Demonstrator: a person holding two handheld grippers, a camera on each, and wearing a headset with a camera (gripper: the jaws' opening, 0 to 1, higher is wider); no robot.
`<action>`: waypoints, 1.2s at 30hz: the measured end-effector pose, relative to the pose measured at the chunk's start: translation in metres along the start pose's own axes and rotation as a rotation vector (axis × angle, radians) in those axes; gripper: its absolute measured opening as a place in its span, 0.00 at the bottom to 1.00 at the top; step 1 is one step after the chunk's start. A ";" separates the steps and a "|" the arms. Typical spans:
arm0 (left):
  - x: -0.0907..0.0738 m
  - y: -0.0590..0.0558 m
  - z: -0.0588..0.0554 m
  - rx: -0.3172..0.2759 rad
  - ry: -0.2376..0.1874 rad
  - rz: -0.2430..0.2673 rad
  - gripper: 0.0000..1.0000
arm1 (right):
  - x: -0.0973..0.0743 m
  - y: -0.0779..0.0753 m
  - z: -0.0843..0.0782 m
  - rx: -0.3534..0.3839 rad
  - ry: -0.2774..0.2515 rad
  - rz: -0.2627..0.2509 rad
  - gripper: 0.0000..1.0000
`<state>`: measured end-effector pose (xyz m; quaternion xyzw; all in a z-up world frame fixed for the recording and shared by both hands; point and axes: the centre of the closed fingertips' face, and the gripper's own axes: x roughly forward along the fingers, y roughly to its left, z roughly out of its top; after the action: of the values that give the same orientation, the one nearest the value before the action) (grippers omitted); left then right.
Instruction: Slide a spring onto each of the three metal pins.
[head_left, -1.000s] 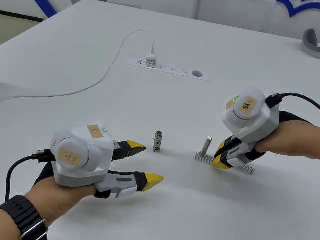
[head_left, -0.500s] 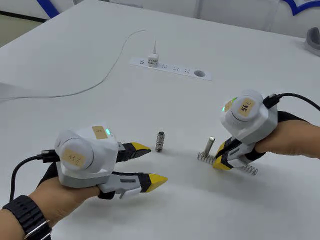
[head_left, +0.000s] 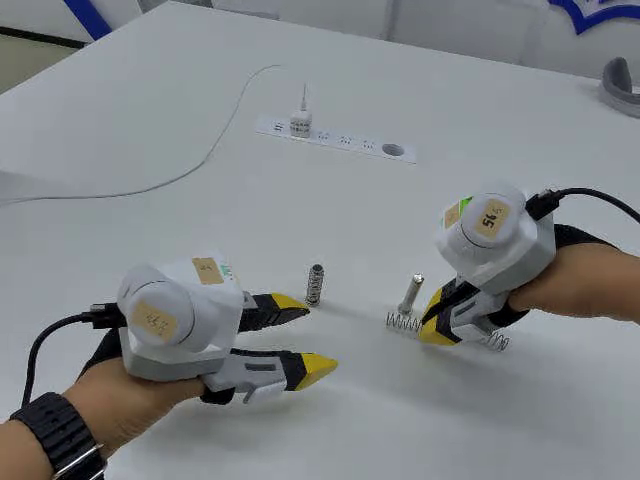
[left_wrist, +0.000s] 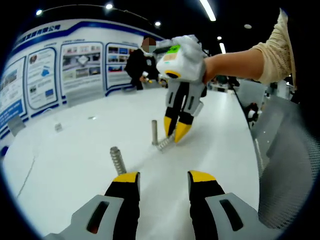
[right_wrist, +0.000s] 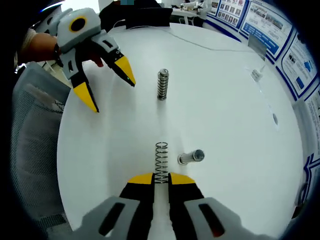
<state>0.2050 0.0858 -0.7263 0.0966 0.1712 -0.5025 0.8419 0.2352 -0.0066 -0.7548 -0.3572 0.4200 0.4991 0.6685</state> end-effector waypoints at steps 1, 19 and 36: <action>0.001 -0.001 0.001 0.003 0.000 -0.005 0.38 | -0.001 0.001 0.002 -0.003 -0.006 0.003 0.12; 0.021 -0.018 0.018 0.087 -0.003 -0.090 0.32 | -0.019 0.042 0.037 -0.186 -0.050 0.071 0.12; 0.030 -0.029 0.022 0.200 0.002 -0.132 0.12 | -0.029 0.052 0.041 -0.233 -0.043 0.076 0.12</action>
<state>0.1963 0.0403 -0.7170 0.1690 0.1270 -0.5713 0.7930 0.1886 0.0321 -0.7155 -0.4057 0.3577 0.5771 0.6119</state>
